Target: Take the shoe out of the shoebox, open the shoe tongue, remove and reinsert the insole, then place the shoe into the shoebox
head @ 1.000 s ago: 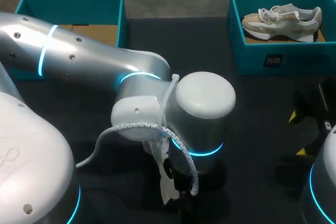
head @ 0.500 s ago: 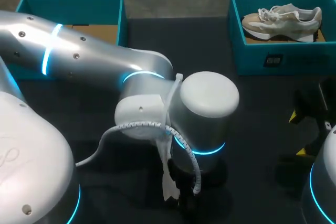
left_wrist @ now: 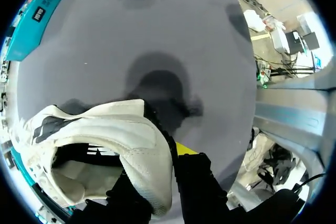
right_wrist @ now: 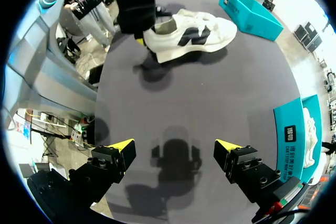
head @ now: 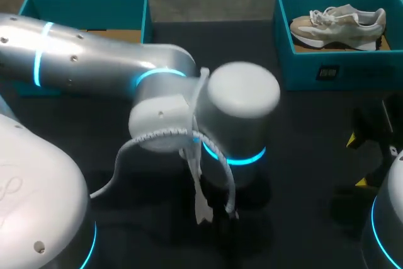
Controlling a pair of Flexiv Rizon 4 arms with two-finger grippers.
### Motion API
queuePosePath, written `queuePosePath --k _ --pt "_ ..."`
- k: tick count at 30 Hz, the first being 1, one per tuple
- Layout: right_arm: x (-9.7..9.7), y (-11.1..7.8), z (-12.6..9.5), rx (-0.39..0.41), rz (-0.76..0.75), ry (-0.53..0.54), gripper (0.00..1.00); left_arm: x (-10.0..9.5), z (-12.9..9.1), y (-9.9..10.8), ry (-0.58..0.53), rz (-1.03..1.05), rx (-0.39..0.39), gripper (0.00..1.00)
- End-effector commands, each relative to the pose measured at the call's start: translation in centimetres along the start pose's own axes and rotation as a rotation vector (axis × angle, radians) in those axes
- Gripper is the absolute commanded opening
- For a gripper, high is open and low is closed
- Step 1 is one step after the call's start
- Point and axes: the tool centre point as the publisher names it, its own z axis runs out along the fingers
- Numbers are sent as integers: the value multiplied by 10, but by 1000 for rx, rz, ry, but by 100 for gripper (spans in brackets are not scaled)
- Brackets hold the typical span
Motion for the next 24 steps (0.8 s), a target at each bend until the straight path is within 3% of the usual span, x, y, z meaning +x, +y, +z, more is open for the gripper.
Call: queuePosePath --k 1,14,24 --pt "1 0 0 2 1 -2 100 -22 -57 32 22 20 41 0" --pt "1 0 0 2 1 -2 100 -80 -132 52 -16 14 73 0" --pt "1 0 0 2 1 -2 100 -81 -134 53 -27 10 77 0"
